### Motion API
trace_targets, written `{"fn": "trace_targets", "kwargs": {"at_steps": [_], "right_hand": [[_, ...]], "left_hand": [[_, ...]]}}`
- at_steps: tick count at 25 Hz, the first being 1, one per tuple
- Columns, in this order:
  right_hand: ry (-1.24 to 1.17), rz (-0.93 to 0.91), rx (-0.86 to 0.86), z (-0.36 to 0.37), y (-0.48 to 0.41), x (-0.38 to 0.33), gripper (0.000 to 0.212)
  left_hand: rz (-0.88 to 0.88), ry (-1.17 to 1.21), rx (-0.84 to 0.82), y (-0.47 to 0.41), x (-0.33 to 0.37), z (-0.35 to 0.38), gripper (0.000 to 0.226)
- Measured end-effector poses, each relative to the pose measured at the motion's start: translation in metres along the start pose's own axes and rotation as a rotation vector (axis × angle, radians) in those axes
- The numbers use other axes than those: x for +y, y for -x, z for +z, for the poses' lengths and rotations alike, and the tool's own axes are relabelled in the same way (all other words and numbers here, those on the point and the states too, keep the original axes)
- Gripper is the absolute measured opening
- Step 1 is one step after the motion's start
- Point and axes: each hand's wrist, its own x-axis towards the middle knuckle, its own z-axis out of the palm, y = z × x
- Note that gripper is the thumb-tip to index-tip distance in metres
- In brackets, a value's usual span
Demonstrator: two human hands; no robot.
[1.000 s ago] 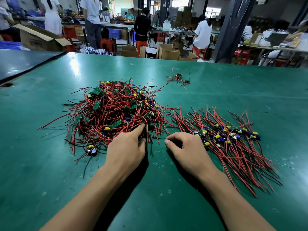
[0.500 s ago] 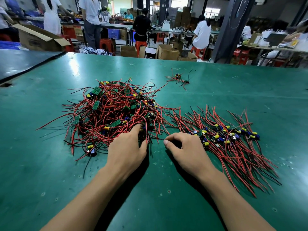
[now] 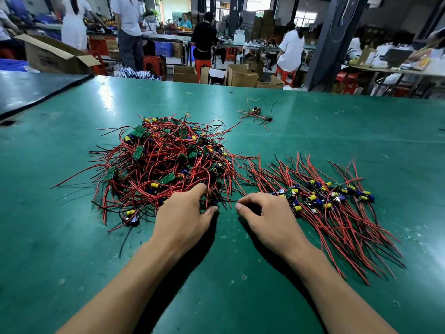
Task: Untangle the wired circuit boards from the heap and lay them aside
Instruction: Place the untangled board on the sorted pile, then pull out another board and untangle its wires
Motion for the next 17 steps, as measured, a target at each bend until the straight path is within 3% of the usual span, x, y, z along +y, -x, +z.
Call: {"fn": "trace_targets", "kwargs": {"at_steps": [4,7,9,11,14,17], "right_hand": [[-0.032,0.027,0.004,-0.002,0.002,-0.003,0.014],[-0.295,0.076,-0.028,-0.004,0.000,-0.012,0.024],[-0.605,0.146,-0.116,-0.006,-0.001,-0.021,0.027],[-0.789,0.213,-0.164,-0.006,0.000,-0.027,0.018],[-0.772,0.248,-0.121,-0.007,0.001,-0.027,0.008],[-0.687,0.256,0.094,-0.018,-0.004,-0.025,0.007]], "left_hand": [[0.037,0.101,0.146,0.001,0.008,-0.006,0.031],[-0.015,0.389,0.256,0.002,0.019,-0.006,0.023],[0.046,0.426,0.220,0.005,0.025,-0.005,0.014],[0.144,0.385,0.129,0.010,0.028,-0.002,0.015],[0.220,0.385,0.055,0.014,0.023,0.004,0.034],[0.173,0.383,-0.008,0.018,0.026,0.010,0.057]]}}
